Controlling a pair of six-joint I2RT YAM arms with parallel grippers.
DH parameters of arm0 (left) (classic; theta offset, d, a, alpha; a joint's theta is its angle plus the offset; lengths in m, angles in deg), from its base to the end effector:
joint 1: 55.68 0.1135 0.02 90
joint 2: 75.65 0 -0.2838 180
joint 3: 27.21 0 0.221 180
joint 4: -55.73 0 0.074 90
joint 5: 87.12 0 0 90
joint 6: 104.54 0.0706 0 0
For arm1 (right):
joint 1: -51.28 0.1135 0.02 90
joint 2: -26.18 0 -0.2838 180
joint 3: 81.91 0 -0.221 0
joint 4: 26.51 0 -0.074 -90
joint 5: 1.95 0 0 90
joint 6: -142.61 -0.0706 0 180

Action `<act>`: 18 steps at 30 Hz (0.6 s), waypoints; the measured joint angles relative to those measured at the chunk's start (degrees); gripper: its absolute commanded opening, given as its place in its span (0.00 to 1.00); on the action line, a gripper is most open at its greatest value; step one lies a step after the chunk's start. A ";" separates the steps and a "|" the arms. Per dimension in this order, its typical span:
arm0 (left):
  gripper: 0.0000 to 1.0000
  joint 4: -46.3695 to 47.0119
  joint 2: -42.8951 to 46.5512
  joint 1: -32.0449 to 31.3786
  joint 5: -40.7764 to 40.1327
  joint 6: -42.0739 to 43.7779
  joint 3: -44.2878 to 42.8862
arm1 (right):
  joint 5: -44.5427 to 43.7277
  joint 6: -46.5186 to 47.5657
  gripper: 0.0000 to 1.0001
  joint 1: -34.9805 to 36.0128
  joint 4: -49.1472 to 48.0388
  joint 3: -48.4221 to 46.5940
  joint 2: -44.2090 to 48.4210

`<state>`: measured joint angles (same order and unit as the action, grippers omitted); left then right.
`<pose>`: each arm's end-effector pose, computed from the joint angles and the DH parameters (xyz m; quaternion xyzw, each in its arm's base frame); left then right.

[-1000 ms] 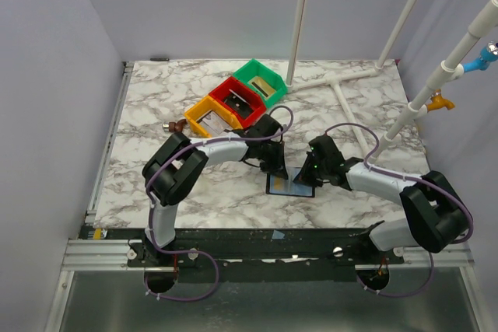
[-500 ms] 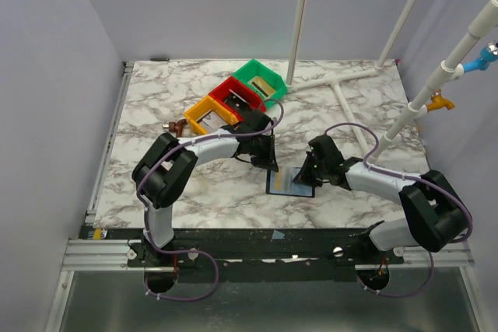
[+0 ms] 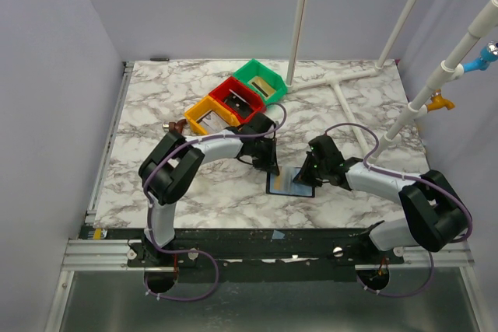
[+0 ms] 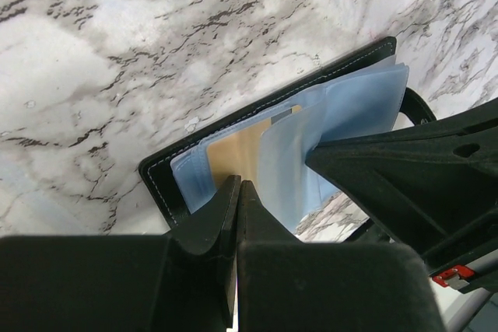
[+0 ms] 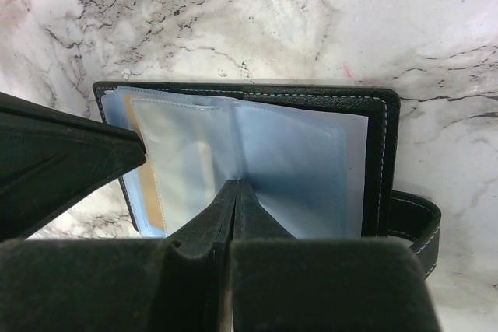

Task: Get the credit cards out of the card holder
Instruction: Remove the credit card from the card holder.

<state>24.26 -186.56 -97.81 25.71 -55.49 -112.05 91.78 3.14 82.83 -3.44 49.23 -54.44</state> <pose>0.2742 -0.2849 0.1641 0.0650 0.9405 -0.3239 0.0790 0.2063 0.1320 0.1591 0.1387 0.9427 0.2197 0.2094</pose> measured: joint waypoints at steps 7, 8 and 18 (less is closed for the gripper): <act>0.00 -0.17 -1.97 -0.07 0.50 0.17 -2.56 | 0.02 0.00 0.01 0.00 -0.20 0.09 0.00; 0.00 -0.17 -2.14 -0.13 0.63 0.26 -2.84 | 0.02 0.00 0.01 0.00 -0.20 0.11 0.00; 0.00 -0.26 -2.19 -1.16 1.99 0.63 -3.08 | 0.07 0.04 0.14 0.00 -0.17 0.11 0.28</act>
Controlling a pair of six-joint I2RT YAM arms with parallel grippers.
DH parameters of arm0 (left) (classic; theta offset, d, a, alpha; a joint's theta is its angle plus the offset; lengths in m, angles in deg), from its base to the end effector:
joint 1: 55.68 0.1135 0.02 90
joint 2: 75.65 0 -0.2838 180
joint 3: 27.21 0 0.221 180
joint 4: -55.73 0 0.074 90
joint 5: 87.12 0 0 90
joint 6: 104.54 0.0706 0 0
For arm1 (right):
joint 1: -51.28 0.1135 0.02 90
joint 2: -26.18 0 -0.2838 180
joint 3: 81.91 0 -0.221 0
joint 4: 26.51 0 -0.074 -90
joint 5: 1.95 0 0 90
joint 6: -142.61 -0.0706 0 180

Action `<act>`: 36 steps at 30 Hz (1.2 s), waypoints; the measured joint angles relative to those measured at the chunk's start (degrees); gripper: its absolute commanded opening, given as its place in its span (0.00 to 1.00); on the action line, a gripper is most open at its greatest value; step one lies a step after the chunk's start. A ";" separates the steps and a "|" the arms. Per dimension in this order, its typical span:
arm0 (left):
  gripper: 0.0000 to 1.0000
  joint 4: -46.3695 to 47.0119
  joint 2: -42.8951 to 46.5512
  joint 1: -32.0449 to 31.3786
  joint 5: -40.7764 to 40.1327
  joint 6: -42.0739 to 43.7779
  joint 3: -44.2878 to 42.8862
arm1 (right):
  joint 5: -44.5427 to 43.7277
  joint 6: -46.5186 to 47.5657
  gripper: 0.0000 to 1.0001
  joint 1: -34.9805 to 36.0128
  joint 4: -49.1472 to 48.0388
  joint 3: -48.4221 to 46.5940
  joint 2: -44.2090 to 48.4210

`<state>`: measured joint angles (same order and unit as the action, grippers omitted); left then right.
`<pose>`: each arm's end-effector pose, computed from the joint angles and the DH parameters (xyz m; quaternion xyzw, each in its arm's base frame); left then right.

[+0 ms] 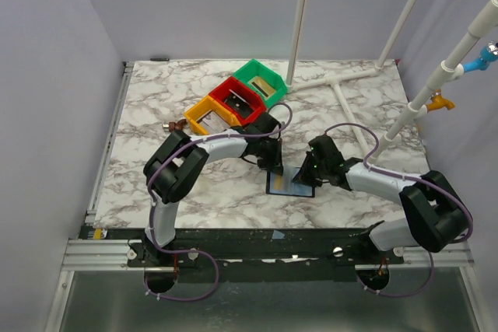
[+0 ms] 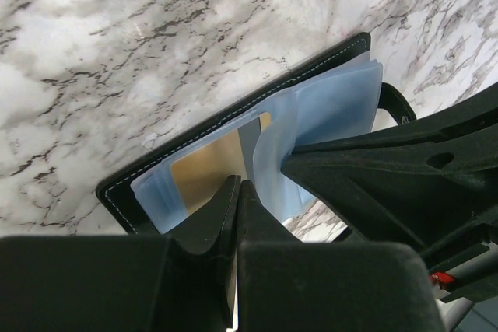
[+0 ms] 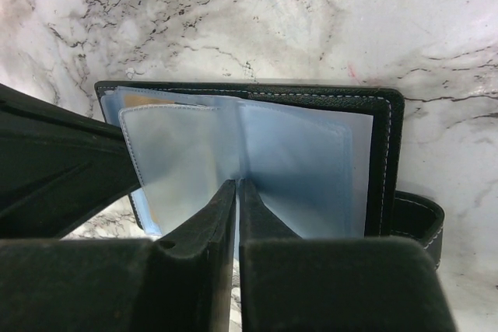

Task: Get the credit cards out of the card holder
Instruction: Remove the credit card from the card holder.

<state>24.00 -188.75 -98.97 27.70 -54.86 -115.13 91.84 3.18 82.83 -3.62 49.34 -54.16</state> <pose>0.2757 -0.3005 0.1648 0.0854 0.9343 -0.3390 0.0700 0.2060 0.1319 0.1599 0.1379 0.9418 0.2219 0.2114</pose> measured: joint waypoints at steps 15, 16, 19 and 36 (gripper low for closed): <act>0.00 0.00 0.00 -1.95 2.58 -0.50 -0.42 | -5.40 0.55 0.34 0.02 10.40 -5.49 10.80; 0.00 0.02 0.00 -2.12 2.71 -0.72 -0.61 | -6.16 0.55 0.34 0.00 11.19 -5.84 12.04; 0.00 0.02 0.00 -2.82 2.93 -1.42 -1.38 | -8.04 0.57 0.31 0.02 13.55 -6.40 15.37; 0.00 1.14 -7.34 -5.90 3.37 -6.47 -7.32 | -12.00 0.59 0.28 0.02 21.38 -7.41 20.72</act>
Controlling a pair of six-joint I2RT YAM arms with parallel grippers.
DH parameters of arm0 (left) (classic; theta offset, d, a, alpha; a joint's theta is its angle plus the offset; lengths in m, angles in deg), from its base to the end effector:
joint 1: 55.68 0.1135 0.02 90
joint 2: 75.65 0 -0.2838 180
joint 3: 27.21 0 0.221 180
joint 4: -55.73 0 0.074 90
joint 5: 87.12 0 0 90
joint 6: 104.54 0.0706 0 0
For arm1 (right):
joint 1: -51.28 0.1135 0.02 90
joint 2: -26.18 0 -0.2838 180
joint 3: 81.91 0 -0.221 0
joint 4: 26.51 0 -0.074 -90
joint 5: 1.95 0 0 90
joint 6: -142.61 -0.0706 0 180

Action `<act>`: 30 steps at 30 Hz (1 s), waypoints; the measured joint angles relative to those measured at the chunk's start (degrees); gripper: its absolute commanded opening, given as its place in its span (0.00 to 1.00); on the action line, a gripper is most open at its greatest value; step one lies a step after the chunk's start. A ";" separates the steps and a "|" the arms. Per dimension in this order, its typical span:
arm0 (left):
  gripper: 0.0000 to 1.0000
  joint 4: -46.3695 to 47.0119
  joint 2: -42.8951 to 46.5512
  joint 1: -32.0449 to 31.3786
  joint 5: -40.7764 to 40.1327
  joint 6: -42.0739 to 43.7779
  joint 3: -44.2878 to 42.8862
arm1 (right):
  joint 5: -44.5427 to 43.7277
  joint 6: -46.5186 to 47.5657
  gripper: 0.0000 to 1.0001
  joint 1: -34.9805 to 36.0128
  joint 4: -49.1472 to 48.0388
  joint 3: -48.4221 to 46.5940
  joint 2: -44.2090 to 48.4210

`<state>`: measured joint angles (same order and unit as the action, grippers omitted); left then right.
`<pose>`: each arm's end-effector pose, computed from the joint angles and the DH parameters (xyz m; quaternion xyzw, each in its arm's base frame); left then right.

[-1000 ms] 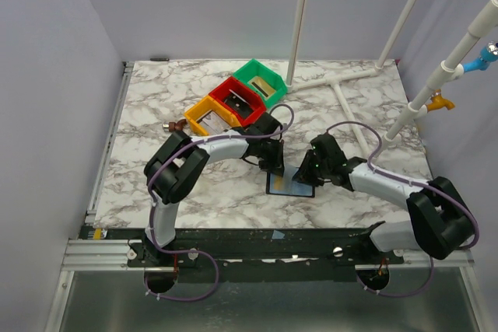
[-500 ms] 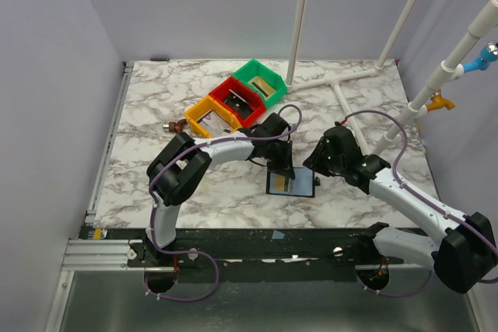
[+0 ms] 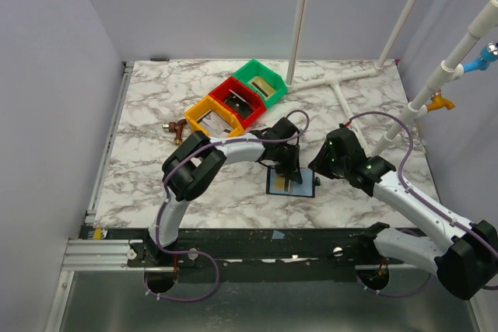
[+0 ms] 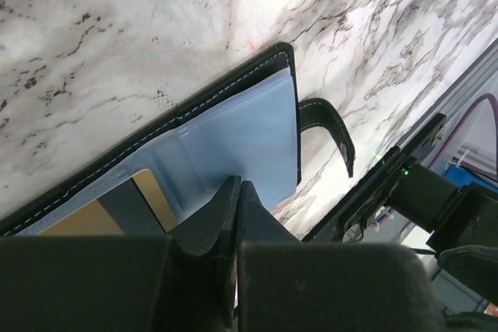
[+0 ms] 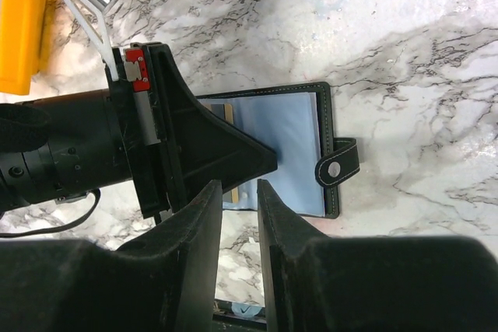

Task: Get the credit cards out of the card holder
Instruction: Remove the credit card from the card holder.

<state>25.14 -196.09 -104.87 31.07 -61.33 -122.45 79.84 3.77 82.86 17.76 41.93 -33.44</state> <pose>0.2625 -0.3551 0.1514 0.0910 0.9253 -0.3677 0.0180 0.1704 0.0929 0.2385 0.1651 0.9159 0.1812 0.3178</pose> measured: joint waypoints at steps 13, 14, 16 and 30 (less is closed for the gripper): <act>0.00 -0.81 2.80 0.63 -1.92 0.50 1.86 | 1.97 0.04 0.28 0.00 -1.31 0.04 -1.90; 0.00 -1.27 4.09 0.94 -2.25 0.79 2.71 | 2.62 0.04 0.28 0.00 -1.88 0.09 -2.40; 0.00 -1.86 6.54 1.64 -2.95 1.60 3.89 | 3.96 0.02 0.28 -0.02 -3.17 0.28 -3.52; 0.00 -2.47 15.41 6.86 -6.99 5.44 13.20 | 12.20 -0.24 0.28 0.00 -12.09 2.10 -12.31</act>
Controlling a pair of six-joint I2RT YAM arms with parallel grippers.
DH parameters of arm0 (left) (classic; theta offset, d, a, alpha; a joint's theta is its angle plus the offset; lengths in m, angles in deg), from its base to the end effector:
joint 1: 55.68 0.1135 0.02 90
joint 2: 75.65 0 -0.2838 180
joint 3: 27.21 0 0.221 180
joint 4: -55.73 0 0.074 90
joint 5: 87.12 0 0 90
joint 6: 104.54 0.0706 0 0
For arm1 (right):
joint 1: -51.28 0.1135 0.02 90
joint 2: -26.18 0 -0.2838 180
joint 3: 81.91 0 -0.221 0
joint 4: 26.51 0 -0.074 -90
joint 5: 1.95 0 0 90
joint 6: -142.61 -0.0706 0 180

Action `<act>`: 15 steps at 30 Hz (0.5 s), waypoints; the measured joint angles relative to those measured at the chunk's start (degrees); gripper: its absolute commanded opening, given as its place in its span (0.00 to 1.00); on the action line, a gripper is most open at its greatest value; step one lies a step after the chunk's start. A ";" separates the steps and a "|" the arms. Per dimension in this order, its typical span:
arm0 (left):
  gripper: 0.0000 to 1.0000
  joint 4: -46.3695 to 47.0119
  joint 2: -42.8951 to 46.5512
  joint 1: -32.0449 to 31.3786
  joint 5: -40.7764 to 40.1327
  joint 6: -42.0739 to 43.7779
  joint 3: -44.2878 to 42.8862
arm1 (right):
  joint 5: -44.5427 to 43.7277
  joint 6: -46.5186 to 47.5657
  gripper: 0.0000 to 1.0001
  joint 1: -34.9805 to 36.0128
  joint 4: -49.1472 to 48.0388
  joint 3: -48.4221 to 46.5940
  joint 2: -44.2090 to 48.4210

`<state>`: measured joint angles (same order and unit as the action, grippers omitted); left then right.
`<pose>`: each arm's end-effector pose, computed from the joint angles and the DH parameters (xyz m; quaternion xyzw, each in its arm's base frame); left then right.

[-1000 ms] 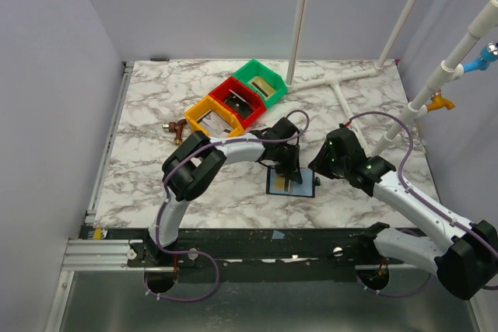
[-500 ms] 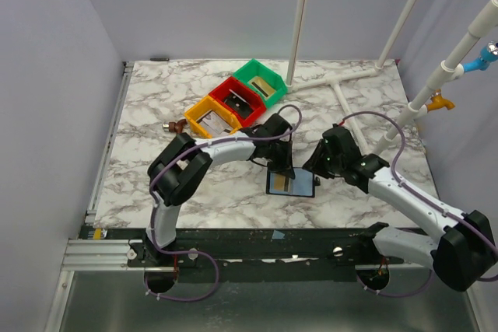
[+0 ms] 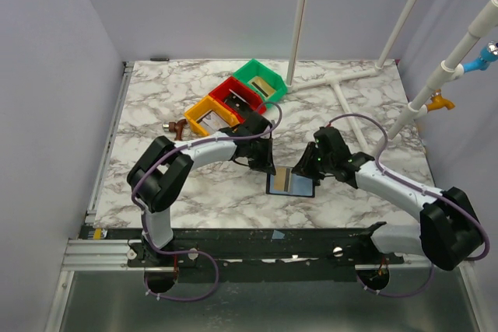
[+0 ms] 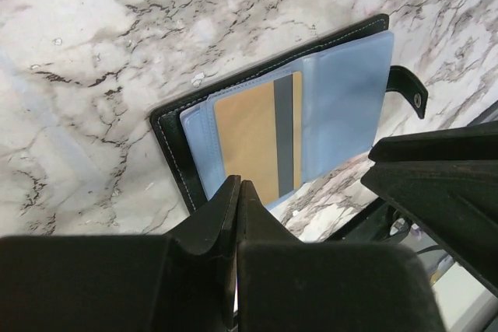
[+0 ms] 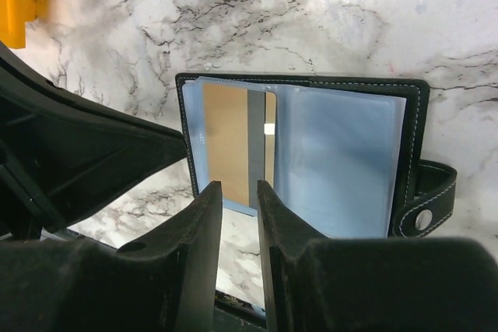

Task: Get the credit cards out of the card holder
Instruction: Remove the credit card from the card holder.

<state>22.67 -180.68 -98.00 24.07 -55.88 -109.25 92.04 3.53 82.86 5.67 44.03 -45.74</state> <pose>0.2602 -0.2714 0.1853 0.0617 0.9396 -0.3224 0.0966 0.1977 0.1273 0.2048 0.1311 0.9301 0.2459 0.2392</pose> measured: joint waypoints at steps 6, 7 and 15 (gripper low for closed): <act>0.00 0.13 -0.09 -0.07 -0.17 0.68 0.44 | 0.90 -0.37 0.28 0.00 -2.32 0.37 -1.70; 0.00 0.26 -0.13 -0.07 -0.15 0.76 0.44 | 0.96 -0.37 0.28 0.00 -2.47 0.52 -1.84; 0.16 0.46 -1.27 -0.04 -0.26 1.11 0.44 | 1.25 -0.37 0.28 0.00 -3.43 1.51 -2.56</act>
<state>23.13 -181.95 -98.05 23.81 -54.77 -108.82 93.29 3.16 82.86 2.24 45.54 -48.30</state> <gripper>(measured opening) 0.116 0.280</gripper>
